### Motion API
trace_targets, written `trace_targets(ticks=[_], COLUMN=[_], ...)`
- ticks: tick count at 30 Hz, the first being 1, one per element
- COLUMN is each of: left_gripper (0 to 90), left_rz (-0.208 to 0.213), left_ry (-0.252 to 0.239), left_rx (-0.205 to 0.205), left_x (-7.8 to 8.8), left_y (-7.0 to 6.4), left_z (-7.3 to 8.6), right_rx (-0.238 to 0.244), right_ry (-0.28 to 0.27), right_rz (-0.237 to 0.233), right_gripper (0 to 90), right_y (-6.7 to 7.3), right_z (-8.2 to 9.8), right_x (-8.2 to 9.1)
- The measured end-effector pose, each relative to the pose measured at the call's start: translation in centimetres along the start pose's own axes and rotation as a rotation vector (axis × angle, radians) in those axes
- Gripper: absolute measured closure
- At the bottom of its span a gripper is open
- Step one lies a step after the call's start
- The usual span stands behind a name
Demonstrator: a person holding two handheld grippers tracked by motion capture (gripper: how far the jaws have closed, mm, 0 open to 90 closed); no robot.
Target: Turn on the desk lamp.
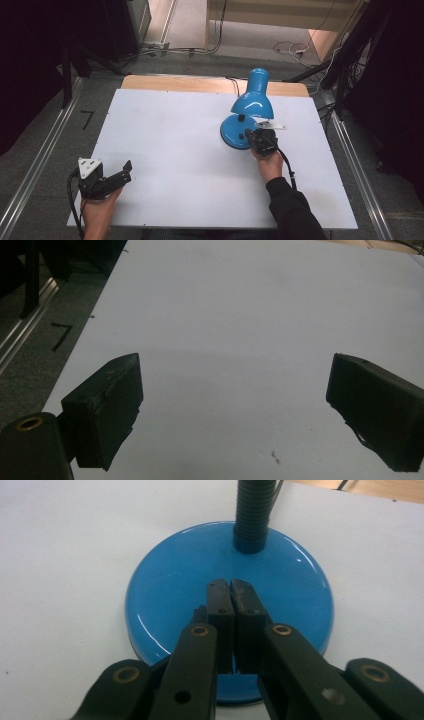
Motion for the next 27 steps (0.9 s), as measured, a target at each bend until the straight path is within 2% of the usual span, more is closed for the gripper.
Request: trace_targets(ticks=[12, 27], left_gripper=[9.0, 9.0], left_rz=[0.001, 0.0], left_ry=[0.005, 0.005], left_rx=[0.003, 0.005], left_x=[0.01, -0.01], left_y=[0.08, 0.14], left_z=[-0.01, -0.01], right_rx=[-0.007, -0.017], right_ry=[0.011, 0.017], right_rz=[-0.019, -0.015], right_gripper=[87.5, 87.5], right_y=[0.75, 0.74], right_z=[-0.11, 0.01], right_x=[-0.75, -1.06])
Point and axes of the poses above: each handheld gripper's, and its own axes: x roughly backward along the jaws, z roughly out of its underside, y roughly to its left, the point moved 6 cm from there along -x, roughly forward along the jaws, and after that the axes turned 12 degrees about x, right-handed, at the moved point
